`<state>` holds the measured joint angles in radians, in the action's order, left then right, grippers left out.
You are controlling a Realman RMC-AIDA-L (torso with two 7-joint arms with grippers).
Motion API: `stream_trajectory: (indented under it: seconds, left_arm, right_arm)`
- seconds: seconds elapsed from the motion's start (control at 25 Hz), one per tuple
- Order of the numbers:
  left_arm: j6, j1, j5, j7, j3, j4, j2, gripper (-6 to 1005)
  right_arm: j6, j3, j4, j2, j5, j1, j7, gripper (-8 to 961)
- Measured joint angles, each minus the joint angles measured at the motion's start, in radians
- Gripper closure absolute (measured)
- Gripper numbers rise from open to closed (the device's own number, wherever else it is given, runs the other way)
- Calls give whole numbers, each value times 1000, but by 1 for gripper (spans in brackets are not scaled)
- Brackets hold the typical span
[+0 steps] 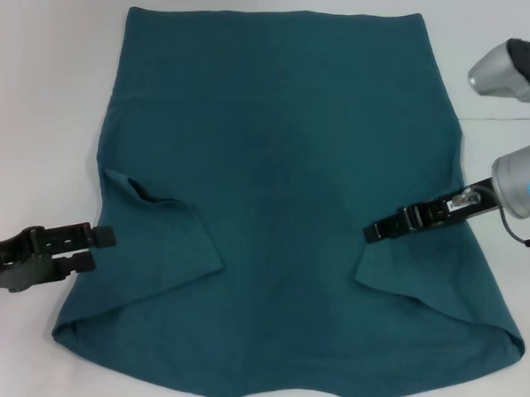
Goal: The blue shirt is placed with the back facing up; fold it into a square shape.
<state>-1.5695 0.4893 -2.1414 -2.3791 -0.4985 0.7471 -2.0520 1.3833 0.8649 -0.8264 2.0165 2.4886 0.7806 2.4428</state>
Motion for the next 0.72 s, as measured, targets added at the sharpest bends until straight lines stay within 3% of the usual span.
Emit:
stream_trajectory:
  seconds: [0.24,0.36,0.68,0.72]
  left_arm:
    - [-35,-5,0,-1,46,3,4,264]
    - [-72,-17,-2,-10,71,13,7,264]
    - [-99,-52,-117,-138,111,50,15,264]
    - [-96,-54,-133,-148,119,51,15,264]
  right_arm:
    - [163,-150,35,-50,-230,-47,-111,419]
    - [223,-209,90,-88,-319,-77,-109,395]
    - [277,-325,111,-123,-342,-173,-62,332]
    - [277,-325,111,-123,-342,-173,-62,290]
